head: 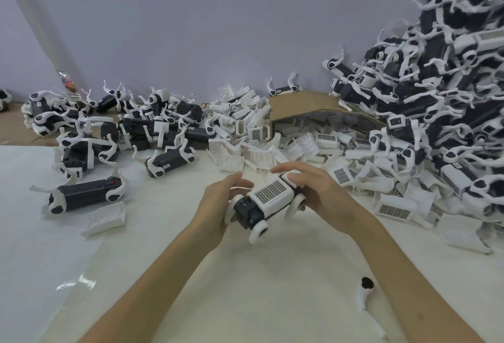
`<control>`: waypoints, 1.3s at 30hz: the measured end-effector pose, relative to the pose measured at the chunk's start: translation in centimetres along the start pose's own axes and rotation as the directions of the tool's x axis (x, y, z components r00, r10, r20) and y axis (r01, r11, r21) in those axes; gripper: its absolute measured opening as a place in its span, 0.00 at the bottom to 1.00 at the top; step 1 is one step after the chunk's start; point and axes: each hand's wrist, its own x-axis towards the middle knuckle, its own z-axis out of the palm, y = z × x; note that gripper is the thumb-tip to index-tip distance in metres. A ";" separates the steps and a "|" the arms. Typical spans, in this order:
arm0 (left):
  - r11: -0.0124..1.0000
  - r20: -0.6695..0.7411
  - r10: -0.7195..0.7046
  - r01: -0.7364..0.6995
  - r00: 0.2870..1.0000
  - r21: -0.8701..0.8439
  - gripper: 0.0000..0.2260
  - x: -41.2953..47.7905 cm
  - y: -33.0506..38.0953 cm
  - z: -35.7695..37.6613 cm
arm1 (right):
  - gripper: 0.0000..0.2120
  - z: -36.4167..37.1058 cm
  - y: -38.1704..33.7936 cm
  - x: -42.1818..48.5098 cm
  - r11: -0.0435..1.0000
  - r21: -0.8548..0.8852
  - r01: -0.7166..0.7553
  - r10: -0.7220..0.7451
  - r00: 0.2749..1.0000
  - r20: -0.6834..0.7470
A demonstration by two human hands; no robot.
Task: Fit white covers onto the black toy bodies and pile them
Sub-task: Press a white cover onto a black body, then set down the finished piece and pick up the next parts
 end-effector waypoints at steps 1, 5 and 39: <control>0.999 -0.052 0.040 -0.041 0.998 -0.019 0.11 0.0 0.1 -0.1 | 0.14 -0.2 -0.1 -0.1 1.000 0.016 -0.011 0.011 1.000 0.007; 0.980 -0.217 0.166 -0.186 0.962 -0.074 0.10 0.2 0.2 -0.8 | 0.11 -1.9 -1.9 -0.3 0.999 -0.034 -0.024 0.023 0.999 -0.030; 0.644 -0.442 0.742 -0.353 0.504 0.678 0.22 1.5 0.5 -2.8 | 0.14 -3.1 5.0 3.3 0.610 -0.774 -0.170 -0.200 0.912 -0.358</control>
